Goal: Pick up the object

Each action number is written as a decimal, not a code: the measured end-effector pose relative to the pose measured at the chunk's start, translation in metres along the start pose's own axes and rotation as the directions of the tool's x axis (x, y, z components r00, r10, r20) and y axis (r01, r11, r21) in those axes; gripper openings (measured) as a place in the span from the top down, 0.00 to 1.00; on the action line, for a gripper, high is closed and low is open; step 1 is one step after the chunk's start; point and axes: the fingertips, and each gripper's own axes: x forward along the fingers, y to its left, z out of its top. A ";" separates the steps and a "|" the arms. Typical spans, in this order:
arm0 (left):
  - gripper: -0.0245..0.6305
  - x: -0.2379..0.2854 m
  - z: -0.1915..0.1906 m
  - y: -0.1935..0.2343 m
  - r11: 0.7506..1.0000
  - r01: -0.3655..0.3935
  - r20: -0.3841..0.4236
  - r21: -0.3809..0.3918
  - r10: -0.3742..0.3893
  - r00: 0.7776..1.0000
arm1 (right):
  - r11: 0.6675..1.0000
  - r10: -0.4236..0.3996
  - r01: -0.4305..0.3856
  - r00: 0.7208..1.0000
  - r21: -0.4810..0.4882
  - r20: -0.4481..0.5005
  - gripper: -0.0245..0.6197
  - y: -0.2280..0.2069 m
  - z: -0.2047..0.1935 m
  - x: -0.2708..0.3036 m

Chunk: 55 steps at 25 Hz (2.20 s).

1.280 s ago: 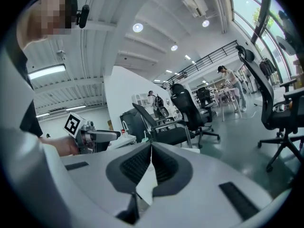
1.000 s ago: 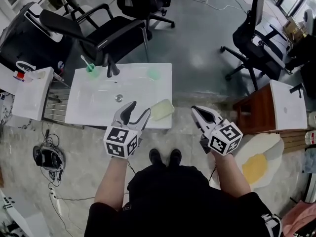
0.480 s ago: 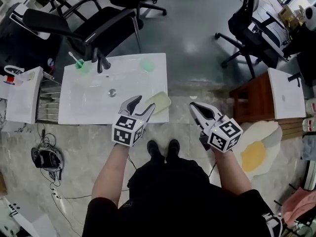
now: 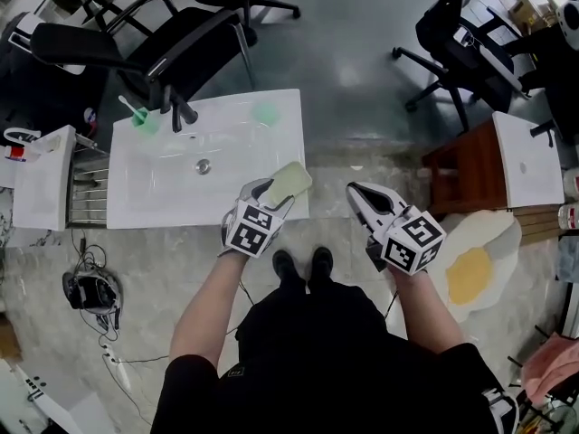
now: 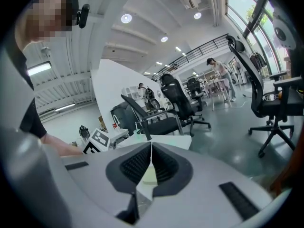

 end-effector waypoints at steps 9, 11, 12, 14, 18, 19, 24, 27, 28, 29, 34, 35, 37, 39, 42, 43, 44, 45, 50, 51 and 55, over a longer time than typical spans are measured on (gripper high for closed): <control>0.59 0.044 -0.042 -0.016 0.994 0.053 -0.174 0.095 -0.036 0.984 | 1.000 -0.016 0.016 1.000 0.014 -0.003 0.94 -0.002 -0.005 -0.007; 0.59 0.051 -0.050 -0.017 0.993 0.060 -0.201 0.104 -0.038 0.979 | 1.000 -0.023 0.023 1.000 0.018 -0.004 0.94 -0.004 -0.006 -0.010; 0.59 0.054 -0.054 -0.017 0.993 0.061 -0.211 0.105 -0.038 0.977 | 0.999 -0.027 0.027 1.000 0.020 -0.004 0.94 -0.005 -0.007 -0.011; 0.59 0.059 -0.059 -0.016 0.992 0.061 -0.226 0.107 -0.035 0.973 | 0.999 -0.036 0.036 0.999 0.026 -0.004 0.94 -0.008 -0.009 -0.014; 0.59 0.064 -0.065 -0.016 0.991 0.065 -0.250 0.120 -0.034 0.968 | 0.998 -0.055 0.055 0.998 0.038 -0.006 0.94 -0.013 -0.014 -0.021; 0.60 0.065 -0.066 -0.016 0.990 0.068 -0.257 0.124 -0.035 0.966 | 0.997 -0.059 0.059 0.998 0.041 -0.007 0.94 -0.014 -0.015 -0.022; 0.62 0.070 -0.067 -0.019 0.989 0.077 -0.266 0.125 -0.042 0.963 | 0.996 -0.068 0.069 0.998 0.050 -0.007 0.94 -0.016 -0.018 -0.025; 0.69 0.071 -0.067 -0.024 0.989 0.096 -0.269 0.117 -0.061 0.961 | 0.996 -0.069 0.069 0.998 0.053 -0.007 0.94 -0.016 -0.019 -0.025; 0.71 0.072 -0.067 -0.025 0.988 0.100 -0.269 0.116 -0.066 0.961 | 0.996 -0.068 0.068 0.998 0.055 -0.007 0.94 -0.016 -0.020 -0.025; 0.72 0.072 -0.067 -0.026 0.988 0.103 -0.269 0.117 -0.068 0.961 | 0.996 -0.066 0.067 0.998 0.056 -0.006 0.94 -0.015 -0.020 -0.025; 0.81 0.072 -0.067 -0.029 0.986 0.100 -0.275 0.132 -0.060 0.960 | 0.997 -0.058 0.058 0.998 0.055 -0.004 0.94 -0.009 -0.019 -0.024; 0.82 0.072 -0.067 -0.029 0.986 0.097 -0.278 0.134 -0.056 0.959 | 0.997 -0.056 0.056 0.998 0.053 -0.003 0.94 -0.008 -0.018 -0.024; 0.84 0.071 -0.067 -0.029 0.987 0.090 -0.281 0.134 -0.049 0.958 | 0.997 -0.056 0.056 0.998 0.050 -0.001 0.94 -0.007 -0.017 -0.025; 0.89 0.070 -0.068 -0.029 0.987 0.080 -0.283 0.143 -0.037 0.959 | 0.997 -0.059 0.059 0.998 0.048 0.002 0.94 -0.007 -0.016 -0.028; 0.91 0.065 -0.066 -0.028 0.988 0.063 -0.270 0.143 -0.023 0.963 | 0.997 -0.063 0.062 0.998 0.045 0.007 0.94 -0.008 -0.013 -0.032; 0.91 0.063 -0.064 -0.027 0.989 0.057 -0.260 0.135 -0.020 0.965 | 0.997 -0.063 0.063 0.998 0.044 0.008 0.94 -0.009 -0.013 -0.032; 0.91 0.060 -0.061 -0.026 0.991 0.051 -0.249 0.123 -0.019 0.968 | 0.997 -0.062 0.062 0.998 0.043 0.010 0.94 -0.009 -0.012 -0.033; 0.91 0.056 -0.059 -0.025 0.993 0.044 -0.238 0.111 -0.017 0.971 | 0.997 -0.061 0.060 0.998 0.041 0.011 0.94 -0.008 -0.011 -0.034; 0.92 0.039 -0.040 -0.019 0.998 0.005 -0.176 0.063 0.007 0.984 | 0.999 -0.043 0.042 0.999 0.031 0.019 0.94 -0.006 -0.004 -0.035; 0.92 0.035 -0.036 -0.017 0.998 -0.004 -0.164 0.055 0.013 0.986 | 0.999 -0.037 0.037 0.999 0.028 0.020 0.94 -0.005 -0.003 -0.035; 0.92 0.021 -0.020 -0.009 0.999 -0.040 -0.120 0.026 0.043 0.992 | 1.000 -0.011 0.010 1.000 0.013 0.030 0.94 -0.004 0.004 -0.034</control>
